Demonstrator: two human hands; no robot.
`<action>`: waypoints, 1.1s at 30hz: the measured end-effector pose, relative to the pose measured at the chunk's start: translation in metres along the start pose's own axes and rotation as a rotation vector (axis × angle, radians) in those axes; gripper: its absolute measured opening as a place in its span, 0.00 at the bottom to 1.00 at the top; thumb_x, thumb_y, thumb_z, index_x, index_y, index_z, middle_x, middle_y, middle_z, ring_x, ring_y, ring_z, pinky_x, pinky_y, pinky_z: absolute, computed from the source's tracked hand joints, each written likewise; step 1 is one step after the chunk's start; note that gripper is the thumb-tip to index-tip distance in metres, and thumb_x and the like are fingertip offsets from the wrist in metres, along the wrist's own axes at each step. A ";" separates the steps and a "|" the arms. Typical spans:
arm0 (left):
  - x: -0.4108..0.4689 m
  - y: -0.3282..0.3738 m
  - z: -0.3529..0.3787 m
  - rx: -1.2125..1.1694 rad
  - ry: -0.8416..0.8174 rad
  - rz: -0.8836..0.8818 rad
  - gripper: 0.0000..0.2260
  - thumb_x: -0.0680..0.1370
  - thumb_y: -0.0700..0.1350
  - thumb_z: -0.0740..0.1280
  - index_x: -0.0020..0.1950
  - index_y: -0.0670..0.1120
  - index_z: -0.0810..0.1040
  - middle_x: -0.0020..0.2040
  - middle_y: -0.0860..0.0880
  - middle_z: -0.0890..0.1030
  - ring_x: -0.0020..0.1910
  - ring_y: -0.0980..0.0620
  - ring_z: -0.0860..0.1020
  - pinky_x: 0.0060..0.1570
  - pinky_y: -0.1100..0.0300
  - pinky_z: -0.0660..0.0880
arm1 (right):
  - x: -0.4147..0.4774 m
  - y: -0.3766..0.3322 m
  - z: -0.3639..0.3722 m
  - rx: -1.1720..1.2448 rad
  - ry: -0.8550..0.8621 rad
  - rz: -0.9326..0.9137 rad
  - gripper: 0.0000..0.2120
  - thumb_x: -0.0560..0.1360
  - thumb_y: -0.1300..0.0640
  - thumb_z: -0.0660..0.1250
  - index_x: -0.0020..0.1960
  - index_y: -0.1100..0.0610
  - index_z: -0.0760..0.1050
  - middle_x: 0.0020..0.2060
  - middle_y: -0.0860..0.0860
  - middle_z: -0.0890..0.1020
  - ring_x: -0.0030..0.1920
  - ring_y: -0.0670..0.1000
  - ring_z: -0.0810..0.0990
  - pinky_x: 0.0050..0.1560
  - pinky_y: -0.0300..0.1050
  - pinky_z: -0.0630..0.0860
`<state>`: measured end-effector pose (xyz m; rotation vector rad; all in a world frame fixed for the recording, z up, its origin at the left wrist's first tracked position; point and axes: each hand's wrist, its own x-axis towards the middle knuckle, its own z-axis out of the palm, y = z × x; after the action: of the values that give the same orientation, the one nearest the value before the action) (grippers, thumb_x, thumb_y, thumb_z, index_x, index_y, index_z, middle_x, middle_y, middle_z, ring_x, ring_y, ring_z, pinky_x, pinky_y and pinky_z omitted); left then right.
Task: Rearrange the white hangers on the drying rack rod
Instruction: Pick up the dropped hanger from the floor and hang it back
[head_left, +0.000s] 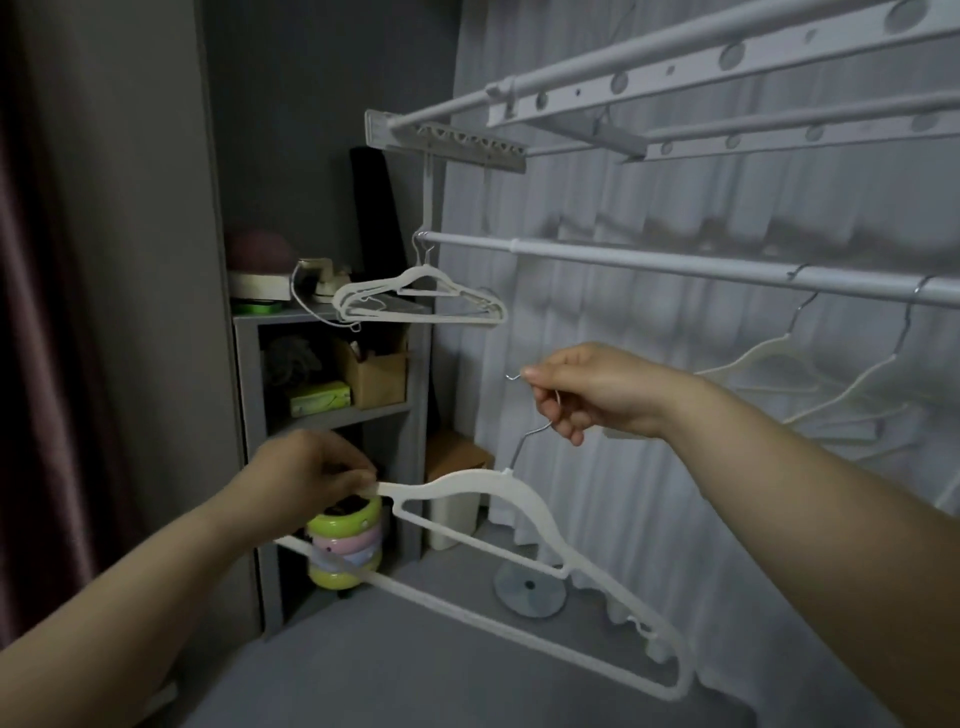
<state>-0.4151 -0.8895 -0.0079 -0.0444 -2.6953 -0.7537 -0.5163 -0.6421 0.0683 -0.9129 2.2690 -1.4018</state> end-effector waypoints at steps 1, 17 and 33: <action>-0.002 -0.006 0.000 0.013 0.094 -0.001 0.05 0.73 0.43 0.68 0.47 0.49 0.82 0.47 0.51 0.81 0.42 0.57 0.76 0.41 0.67 0.69 | 0.002 -0.001 0.009 0.025 0.001 0.016 0.15 0.76 0.55 0.61 0.32 0.56 0.72 0.20 0.47 0.75 0.21 0.45 0.74 0.22 0.34 0.71; -0.020 0.036 0.062 -0.318 -0.338 0.082 0.27 0.70 0.53 0.70 0.67 0.50 0.67 0.45 0.53 0.81 0.27 0.61 0.77 0.27 0.70 0.71 | -0.008 -0.026 0.082 0.517 0.358 0.102 0.11 0.77 0.64 0.58 0.37 0.63 0.71 0.21 0.52 0.80 0.21 0.46 0.78 0.24 0.36 0.77; 0.036 0.074 0.081 -0.309 -0.487 0.139 0.07 0.78 0.40 0.60 0.45 0.48 0.76 0.28 0.49 0.78 0.24 0.56 0.76 0.31 0.65 0.77 | -0.059 0.021 -0.014 -0.430 0.737 0.240 0.08 0.74 0.61 0.62 0.38 0.57 0.76 0.38 0.51 0.81 0.37 0.47 0.77 0.41 0.41 0.73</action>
<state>-0.4654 -0.7873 -0.0244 -0.5497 -2.9415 -1.2411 -0.4878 -0.5864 0.0528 -0.1920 3.1776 -1.2981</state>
